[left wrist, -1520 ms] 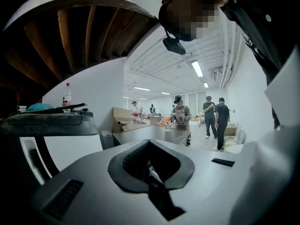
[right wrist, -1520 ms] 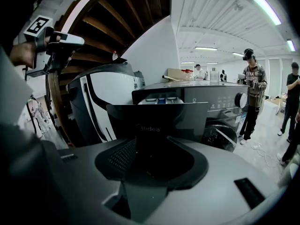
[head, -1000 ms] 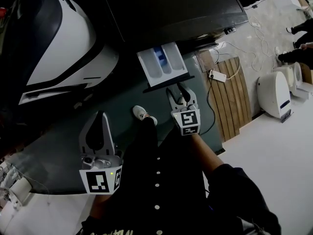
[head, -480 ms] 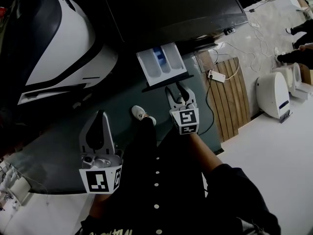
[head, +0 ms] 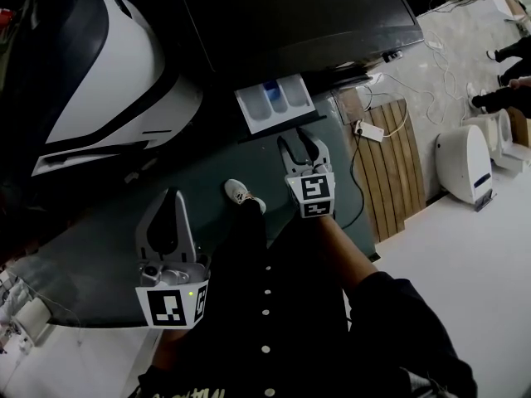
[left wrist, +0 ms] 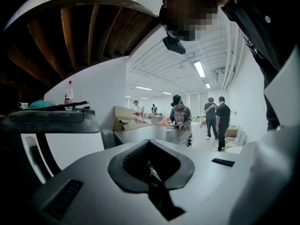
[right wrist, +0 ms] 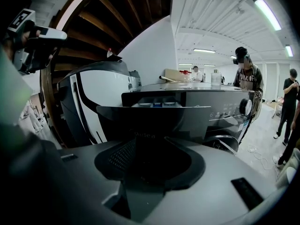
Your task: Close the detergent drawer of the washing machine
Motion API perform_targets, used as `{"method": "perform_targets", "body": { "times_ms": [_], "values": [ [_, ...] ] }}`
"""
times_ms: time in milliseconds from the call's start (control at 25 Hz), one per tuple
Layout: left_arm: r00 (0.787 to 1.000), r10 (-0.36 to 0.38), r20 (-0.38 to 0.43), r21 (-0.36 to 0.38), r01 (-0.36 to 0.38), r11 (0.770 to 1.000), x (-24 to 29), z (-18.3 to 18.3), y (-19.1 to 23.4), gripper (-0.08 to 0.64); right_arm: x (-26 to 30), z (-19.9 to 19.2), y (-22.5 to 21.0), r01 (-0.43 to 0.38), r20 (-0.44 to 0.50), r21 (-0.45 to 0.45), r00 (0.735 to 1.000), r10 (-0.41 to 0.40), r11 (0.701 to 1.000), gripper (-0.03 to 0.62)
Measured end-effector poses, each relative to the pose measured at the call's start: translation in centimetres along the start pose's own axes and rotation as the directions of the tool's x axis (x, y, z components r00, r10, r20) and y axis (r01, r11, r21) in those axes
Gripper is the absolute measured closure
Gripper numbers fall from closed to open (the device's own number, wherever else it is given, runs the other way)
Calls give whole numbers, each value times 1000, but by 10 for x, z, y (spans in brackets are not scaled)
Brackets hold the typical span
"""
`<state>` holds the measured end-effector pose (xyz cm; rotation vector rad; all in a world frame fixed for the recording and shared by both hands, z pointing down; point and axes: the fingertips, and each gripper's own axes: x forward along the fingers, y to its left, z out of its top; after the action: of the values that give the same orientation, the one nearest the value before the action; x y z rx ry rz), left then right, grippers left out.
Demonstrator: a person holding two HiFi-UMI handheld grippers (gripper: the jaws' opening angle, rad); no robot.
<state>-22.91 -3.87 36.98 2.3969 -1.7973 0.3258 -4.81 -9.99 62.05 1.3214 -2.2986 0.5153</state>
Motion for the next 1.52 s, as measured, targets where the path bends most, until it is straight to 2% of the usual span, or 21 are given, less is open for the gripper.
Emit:
{"method": "perform_targets", "body": {
  "times_ms": [1000,1520],
  "values": [
    [999,42,-22,-14,-43,999,-2,-8,17,545,41,27,-10,32,33,-2,999,-32,999,403],
    [998,63,-31,-29,-64,997,-2,-12,27,545,67,46,-12,16,40,-15,999,-15,1000,403]
  ]
}}
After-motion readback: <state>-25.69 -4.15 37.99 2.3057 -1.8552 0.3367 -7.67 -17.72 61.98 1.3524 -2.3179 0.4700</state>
